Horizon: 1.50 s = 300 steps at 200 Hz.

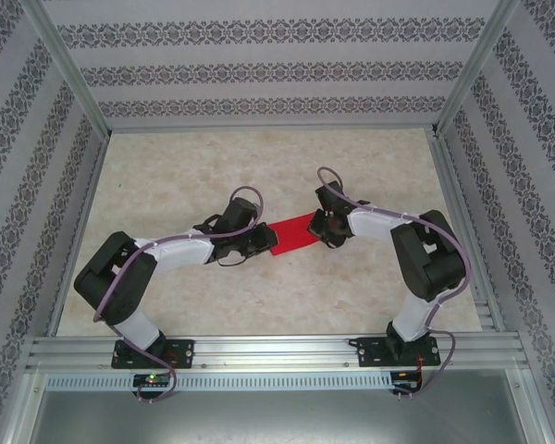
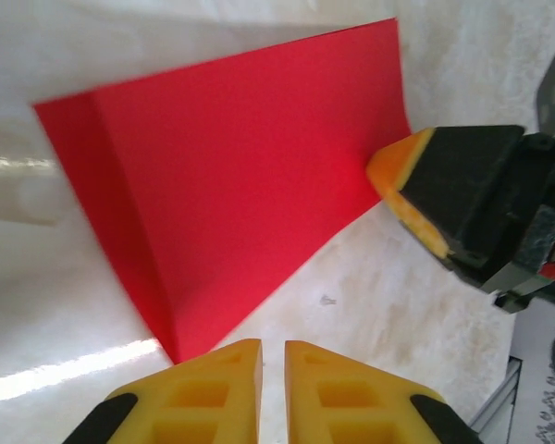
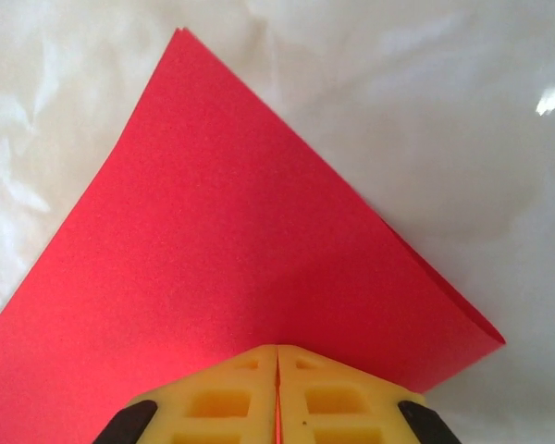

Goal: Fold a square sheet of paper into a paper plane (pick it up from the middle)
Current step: Rotate the square sheet of paper at the center of the table, then first fold in half a square sheet of paper at the center of the table.

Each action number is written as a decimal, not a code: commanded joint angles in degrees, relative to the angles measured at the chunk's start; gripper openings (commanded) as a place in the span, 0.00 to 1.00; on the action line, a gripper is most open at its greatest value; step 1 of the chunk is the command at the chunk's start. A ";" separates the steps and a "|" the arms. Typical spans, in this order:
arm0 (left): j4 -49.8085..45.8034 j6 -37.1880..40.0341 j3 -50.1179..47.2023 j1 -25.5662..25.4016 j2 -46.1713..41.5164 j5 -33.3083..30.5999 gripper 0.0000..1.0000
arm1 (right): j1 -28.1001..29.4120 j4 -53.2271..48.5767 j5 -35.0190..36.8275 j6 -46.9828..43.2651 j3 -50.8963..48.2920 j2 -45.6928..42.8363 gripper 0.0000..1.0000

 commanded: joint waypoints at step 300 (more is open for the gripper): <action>18.60 -5.71 -1.08 -6.28 11.35 -7.56 0.00 | 5.22 30.37 -12.26 3.12 -17.57 -3.38 0.00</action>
